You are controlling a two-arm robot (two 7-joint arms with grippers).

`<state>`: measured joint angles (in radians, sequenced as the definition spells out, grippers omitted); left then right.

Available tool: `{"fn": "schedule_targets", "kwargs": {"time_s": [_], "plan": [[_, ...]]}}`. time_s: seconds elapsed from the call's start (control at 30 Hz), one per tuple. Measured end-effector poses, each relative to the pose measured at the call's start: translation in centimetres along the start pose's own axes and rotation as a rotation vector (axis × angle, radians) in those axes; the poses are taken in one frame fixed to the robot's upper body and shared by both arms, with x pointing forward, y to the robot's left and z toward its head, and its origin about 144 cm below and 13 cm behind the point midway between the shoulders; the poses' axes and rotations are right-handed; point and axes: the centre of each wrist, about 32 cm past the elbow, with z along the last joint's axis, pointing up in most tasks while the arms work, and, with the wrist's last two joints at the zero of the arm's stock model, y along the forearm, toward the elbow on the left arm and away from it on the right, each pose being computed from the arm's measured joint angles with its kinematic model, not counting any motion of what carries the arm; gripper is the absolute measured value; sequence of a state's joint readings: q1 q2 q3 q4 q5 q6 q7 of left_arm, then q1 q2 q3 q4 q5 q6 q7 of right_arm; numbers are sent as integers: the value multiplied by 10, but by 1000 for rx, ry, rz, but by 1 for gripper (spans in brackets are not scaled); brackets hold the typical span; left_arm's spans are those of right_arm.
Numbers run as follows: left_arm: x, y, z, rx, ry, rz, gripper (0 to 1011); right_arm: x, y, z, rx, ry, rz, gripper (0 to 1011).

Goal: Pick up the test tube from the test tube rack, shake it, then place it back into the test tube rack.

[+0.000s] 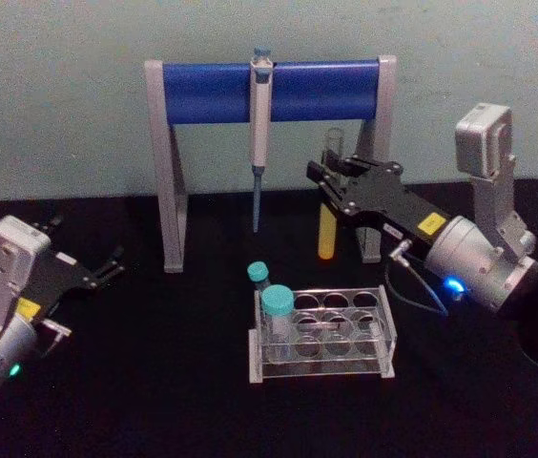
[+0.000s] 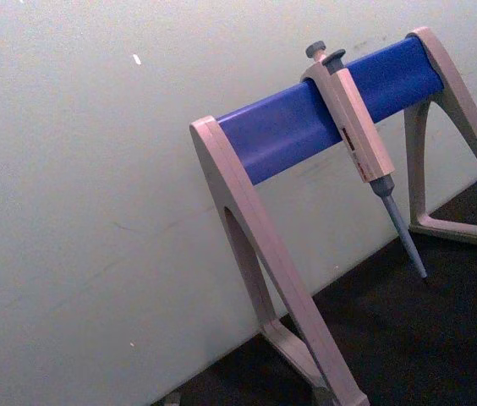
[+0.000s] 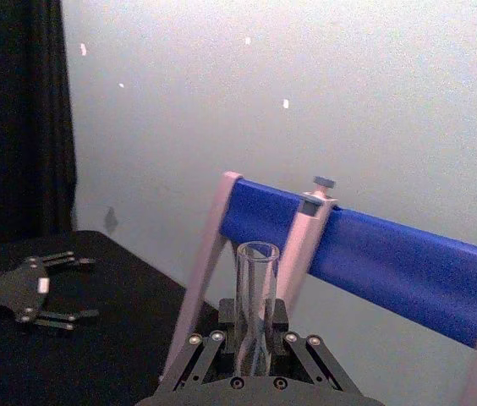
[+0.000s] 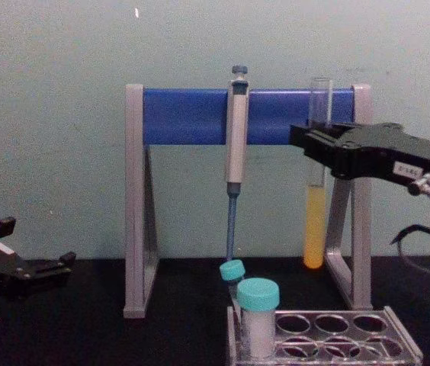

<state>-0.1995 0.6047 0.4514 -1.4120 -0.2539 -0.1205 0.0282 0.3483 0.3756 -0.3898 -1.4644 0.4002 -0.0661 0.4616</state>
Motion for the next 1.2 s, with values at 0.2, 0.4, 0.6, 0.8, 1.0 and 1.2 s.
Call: {"fn": "schedule_targets", "kwargs": {"time_s": [0.2, 0.4, 0.6, 0.8, 1.0, 1.2], "plan": [[0, 0, 0, 0, 0, 0, 1001, 3, -11, 2, -6, -9, -37, 237], [0, 0, 0, 0, 0, 0, 1001, 0, -29, 5, -27, -20, -63, 238], [0, 0, 0, 0, 0, 0, 1002, -10, -44, 7, -43, -10, -49, 238], [0, 0, 0, 0, 0, 0, 1001, -21, -44, 5, -36, 32, 9, 238], [0, 0, 0, 0, 0, 0, 1001, -26, -30, 0, -21, 67, 62, 238], [0, 0, 0, 0, 0, 0, 1001, -24, -14, -5, 6, 76, 63, 238]]}}
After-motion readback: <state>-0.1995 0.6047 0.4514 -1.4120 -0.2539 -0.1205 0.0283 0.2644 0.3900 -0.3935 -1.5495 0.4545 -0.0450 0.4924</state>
